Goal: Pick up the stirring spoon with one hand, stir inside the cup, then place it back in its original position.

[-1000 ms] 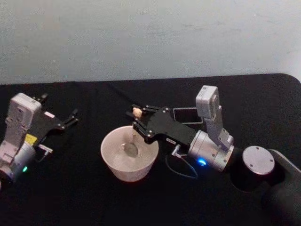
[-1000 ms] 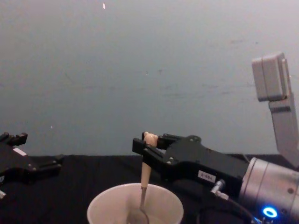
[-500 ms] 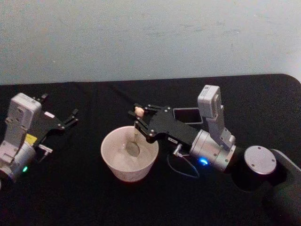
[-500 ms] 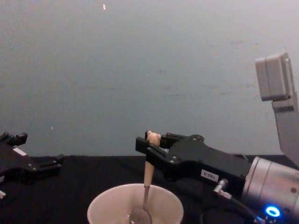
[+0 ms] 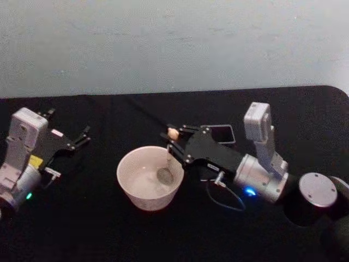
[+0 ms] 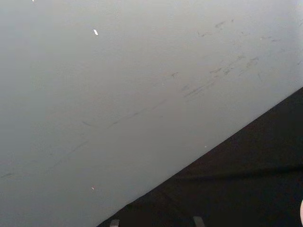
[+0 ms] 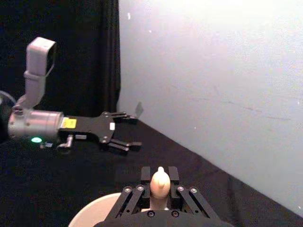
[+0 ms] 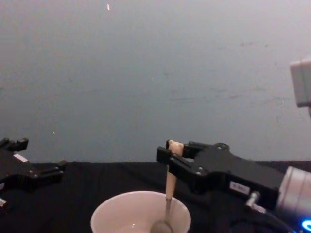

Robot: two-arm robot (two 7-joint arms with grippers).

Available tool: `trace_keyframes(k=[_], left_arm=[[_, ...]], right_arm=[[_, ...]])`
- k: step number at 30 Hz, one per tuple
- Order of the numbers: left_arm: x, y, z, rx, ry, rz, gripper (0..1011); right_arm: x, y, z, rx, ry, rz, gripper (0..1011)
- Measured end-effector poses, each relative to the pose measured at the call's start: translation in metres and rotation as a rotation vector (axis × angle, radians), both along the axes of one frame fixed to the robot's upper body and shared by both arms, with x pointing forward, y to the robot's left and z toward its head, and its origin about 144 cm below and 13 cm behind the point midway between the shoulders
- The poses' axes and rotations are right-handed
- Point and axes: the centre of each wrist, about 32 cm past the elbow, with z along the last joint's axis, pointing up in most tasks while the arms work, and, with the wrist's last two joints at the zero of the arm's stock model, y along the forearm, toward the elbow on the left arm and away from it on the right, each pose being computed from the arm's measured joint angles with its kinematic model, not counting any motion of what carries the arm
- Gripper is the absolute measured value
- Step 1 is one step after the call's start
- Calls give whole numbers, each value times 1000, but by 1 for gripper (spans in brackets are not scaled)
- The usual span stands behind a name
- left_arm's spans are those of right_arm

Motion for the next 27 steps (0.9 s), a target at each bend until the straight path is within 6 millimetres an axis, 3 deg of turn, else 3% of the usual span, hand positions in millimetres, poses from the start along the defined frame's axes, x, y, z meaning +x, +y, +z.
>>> trace_keyframes(k=[8, 16, 27], left_arm=[[0, 0, 0, 0, 0, 0, 1001], [0, 0, 0, 0, 0, 0, 1001], [0, 0, 0, 0, 0, 0, 1001]], right_arm=[[-15, -7, 2, 4, 11, 40, 215], [-25, 5, 1, 13, 27, 99, 215], [-14, 30, -5, 12, 26, 98, 215]])
